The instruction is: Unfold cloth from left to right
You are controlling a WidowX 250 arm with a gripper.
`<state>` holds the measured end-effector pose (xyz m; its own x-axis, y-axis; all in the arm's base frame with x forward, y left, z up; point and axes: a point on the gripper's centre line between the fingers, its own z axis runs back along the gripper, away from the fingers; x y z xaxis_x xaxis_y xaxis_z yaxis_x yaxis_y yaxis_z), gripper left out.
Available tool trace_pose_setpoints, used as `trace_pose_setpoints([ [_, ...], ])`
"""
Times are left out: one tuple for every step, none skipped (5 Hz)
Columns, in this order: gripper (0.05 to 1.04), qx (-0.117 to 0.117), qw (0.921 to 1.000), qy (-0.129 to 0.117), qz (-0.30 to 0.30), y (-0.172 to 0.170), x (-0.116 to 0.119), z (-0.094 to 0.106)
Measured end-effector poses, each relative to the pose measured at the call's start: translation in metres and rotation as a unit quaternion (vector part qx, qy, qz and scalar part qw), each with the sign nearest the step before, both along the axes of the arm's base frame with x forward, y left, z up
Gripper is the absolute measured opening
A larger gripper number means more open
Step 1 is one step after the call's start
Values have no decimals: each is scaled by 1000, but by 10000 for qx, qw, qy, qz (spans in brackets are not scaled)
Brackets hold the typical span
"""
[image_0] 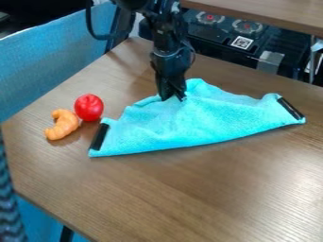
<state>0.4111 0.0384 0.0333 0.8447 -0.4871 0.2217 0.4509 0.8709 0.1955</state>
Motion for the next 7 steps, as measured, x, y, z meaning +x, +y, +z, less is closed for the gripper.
trace_pose_setpoints([
  [53,-24,10000,46,13,2,-4,-4],
  [53,-186,9998,36,4,2,-7,5],
  [52,-367,9992,-173,-34,0,-12,32],
  [52,-474,9981,-364,-120,-5,-17,52],
  [52,-369,9986,-285,-261,-14,-32,53],
  [52,-183,9978,-75,-625,-41,-51,43],
  [52,47,9955,-25,-950,-68,-78,43],
])
